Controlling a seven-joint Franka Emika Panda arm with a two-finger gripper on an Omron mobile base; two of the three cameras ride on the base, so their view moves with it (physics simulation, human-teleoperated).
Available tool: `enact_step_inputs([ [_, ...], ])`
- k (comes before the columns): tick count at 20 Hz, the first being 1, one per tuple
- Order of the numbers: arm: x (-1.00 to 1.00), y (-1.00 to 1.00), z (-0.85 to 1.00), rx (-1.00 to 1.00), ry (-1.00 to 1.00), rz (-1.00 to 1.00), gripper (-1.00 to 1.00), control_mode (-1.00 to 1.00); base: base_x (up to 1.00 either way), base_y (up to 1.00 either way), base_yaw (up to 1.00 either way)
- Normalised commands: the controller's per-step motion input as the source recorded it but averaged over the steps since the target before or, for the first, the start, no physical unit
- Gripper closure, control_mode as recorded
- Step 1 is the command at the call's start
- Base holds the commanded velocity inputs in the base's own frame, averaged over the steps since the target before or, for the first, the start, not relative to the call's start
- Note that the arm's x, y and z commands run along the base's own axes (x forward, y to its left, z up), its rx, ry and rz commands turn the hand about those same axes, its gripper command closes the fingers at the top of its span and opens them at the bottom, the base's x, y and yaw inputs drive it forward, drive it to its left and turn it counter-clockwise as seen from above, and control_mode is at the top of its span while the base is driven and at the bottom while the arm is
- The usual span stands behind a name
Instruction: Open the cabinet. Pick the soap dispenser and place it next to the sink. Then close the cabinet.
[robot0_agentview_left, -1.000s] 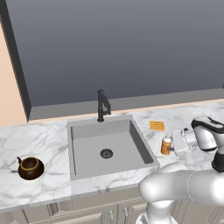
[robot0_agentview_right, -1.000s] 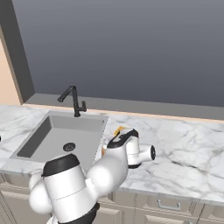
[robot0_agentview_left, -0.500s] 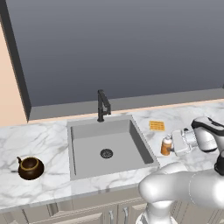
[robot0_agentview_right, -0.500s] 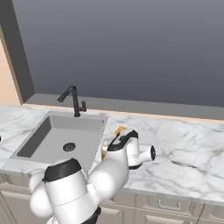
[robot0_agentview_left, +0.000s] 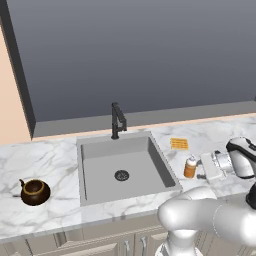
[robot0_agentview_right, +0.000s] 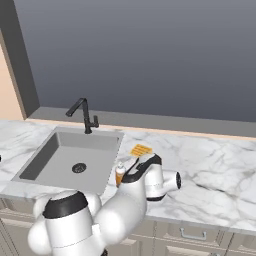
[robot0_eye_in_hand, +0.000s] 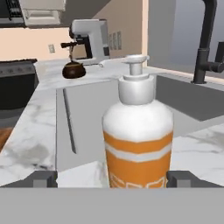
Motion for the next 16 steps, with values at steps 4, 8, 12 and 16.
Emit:
enact_step_inputs([
  [4, -0.03, -0.07, 0.31, 0.0, 0.0, 0.01, -1.0, -1.0, 0.0, 0.0, 0.0],
  [8, 0.11, -0.24, 0.49, -0.01, 0.0, -0.02, -1.0, -1.0, 0.0, 0.0, 0.0],
  [12, 0.02, -0.22, 0.46, 0.0, 0.01, -0.02, -1.0, -1.0, 0.0, 0.0, 0.0],
  [16, 0.01, -0.01, 0.33, 0.0, 0.16, -0.1, -1.0, -1.0, 0.0, 0.0, 0.0],
])
